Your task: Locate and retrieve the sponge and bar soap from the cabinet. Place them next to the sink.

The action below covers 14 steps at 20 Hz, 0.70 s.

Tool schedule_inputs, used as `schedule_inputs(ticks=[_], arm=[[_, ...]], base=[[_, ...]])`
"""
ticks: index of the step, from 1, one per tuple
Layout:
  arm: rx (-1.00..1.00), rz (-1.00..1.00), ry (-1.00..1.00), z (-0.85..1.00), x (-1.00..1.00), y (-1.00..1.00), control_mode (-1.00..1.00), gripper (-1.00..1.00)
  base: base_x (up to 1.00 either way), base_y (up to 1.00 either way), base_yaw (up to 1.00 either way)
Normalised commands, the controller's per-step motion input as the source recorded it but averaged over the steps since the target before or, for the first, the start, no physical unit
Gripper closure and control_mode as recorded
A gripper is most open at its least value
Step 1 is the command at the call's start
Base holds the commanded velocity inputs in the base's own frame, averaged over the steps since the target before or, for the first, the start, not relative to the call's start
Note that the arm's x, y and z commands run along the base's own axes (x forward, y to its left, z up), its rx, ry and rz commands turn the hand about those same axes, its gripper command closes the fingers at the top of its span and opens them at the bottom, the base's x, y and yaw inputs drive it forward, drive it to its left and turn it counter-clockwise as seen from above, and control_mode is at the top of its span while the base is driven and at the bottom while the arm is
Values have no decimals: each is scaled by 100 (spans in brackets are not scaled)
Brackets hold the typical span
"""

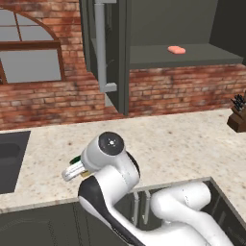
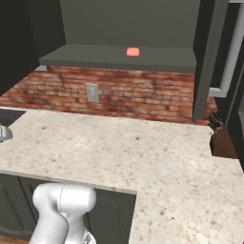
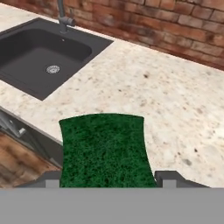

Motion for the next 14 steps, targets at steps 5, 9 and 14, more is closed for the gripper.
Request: schedule_inputs(ticks=[5, 9, 14], arm=[[0, 4, 5, -13, 68, 44, -100, 100], [0, 5, 9, -12, 72, 38, -100, 100], [-3, 1, 4, -16, 56, 52, -100, 100]], base=[[0, 0, 0], [0, 0, 0], [0, 0, 0]])
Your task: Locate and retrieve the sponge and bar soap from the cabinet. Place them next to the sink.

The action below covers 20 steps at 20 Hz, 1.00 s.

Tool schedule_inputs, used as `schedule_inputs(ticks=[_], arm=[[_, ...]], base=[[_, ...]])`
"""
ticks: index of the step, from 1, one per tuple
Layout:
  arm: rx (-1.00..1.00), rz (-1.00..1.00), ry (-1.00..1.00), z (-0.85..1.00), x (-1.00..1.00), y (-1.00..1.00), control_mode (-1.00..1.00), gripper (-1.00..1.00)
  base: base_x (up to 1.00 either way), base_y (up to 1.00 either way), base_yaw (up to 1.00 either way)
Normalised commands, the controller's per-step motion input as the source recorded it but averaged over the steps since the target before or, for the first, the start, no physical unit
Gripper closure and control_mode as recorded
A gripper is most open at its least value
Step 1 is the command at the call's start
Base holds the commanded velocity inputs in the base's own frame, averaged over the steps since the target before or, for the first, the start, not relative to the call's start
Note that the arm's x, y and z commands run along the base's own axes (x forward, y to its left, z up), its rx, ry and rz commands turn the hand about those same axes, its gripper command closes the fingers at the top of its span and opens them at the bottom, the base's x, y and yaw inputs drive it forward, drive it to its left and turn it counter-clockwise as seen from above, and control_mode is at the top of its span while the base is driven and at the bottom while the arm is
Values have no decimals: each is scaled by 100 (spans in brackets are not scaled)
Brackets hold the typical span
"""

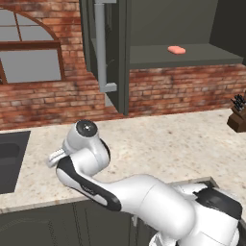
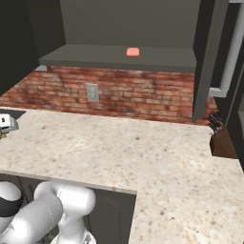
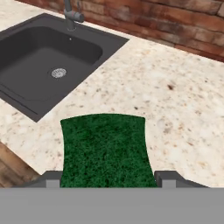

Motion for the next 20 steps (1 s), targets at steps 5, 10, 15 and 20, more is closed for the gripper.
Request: schedule_inputs(ticks=[5, 10, 15, 20], arm=[[-8, -2, 2, -12, 56, 48, -100, 100], [-8, -2, 5, -11, 53, 45, -100, 100], [-7, -5, 6, -18, 45, 31, -100, 100], [-7, -5, 2, -25, 41, 22, -100, 100]], base=[[0, 0, 0], [0, 0, 0], [0, 0, 0], [0, 0, 0]])
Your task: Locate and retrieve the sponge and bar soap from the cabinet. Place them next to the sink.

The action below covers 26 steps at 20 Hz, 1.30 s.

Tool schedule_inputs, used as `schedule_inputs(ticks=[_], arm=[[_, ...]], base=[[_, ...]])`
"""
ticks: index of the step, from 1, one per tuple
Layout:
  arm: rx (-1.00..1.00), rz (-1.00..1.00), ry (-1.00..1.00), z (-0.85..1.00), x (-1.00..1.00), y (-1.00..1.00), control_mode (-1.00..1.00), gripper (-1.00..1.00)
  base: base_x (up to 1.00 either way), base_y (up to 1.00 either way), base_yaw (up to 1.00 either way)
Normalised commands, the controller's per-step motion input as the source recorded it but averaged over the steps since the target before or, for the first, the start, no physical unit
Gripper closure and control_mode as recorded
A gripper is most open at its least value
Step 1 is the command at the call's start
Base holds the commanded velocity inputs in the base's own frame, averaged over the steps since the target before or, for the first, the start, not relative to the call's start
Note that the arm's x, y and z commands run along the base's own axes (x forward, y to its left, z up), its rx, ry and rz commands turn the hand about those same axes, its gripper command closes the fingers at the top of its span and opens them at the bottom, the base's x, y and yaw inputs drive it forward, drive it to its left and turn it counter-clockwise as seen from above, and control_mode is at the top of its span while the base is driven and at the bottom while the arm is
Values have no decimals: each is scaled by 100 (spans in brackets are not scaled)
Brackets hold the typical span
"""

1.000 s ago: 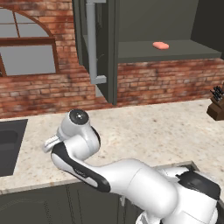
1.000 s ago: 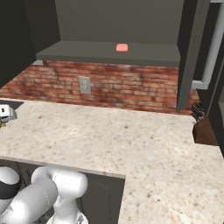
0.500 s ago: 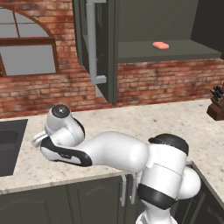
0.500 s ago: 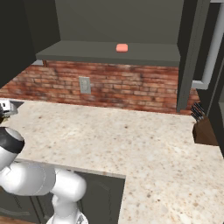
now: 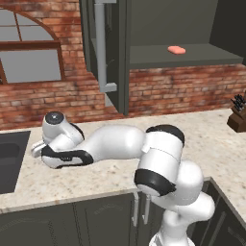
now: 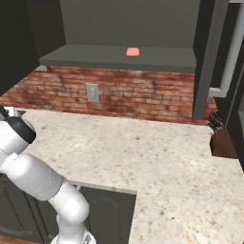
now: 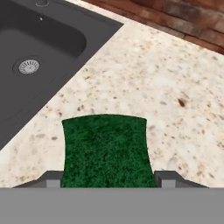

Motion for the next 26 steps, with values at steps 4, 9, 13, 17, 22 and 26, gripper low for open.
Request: schedule_inputs(ticks=[4, 9, 13, 17, 22, 26], arm=[[-5, -5, 0, -18, 26, 17, -100, 100], [-4, -7, 0, -13, 21, 5, -100, 100], [-2, -6, 2, -27, 7, 0, -100, 100], [-1, -7, 5, -28, 16, 3, -100, 100], [-1, -8, 4, -30, 24, 0, -100, 100], [0, -7, 0, -30, 20, 10, -100, 100]], base=[[0, 0, 0], [0, 0, 0], [0, 0, 0], [0, 0, 0], [0, 0, 0], [0, 0, 0]])
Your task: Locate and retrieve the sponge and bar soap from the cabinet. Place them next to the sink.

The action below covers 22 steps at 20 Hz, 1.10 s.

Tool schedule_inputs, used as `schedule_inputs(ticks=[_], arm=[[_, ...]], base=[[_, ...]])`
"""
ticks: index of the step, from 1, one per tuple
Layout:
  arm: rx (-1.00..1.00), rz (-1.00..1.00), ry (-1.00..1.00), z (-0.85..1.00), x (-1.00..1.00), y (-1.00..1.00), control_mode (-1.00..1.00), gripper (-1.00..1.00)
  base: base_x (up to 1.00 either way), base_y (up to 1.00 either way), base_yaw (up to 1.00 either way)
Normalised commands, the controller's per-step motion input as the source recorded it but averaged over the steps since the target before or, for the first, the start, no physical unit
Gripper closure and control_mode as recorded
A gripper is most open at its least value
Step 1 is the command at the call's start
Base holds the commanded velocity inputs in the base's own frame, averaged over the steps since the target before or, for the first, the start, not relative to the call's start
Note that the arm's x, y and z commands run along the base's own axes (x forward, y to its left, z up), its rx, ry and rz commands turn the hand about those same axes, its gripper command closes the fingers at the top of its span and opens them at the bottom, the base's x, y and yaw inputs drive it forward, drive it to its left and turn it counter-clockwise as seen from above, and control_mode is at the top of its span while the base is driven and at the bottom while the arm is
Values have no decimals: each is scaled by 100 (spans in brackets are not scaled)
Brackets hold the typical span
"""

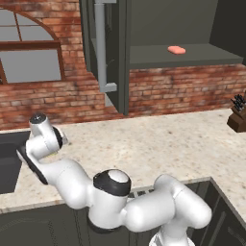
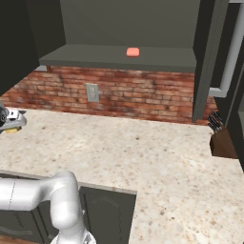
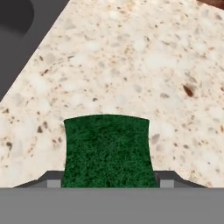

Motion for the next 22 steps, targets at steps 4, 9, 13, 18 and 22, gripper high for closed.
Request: schedule_inputs(ticks=[4, 9, 13, 18, 22], arm=[[-1, -7, 3, -22, 20, 18, -100, 100], [0, -6, 4, -17, 21, 22, -100, 100], [-1, -5, 1, -12, 34, 22, -100, 100], [0, -3, -2, -20, 26, 21, -100, 100], [0, -2, 0, -17, 17, 19, -100, 100]], base=[[0, 0, 0], [0, 0, 0], [0, 0, 0], [0, 0, 0], [0, 0, 0]])
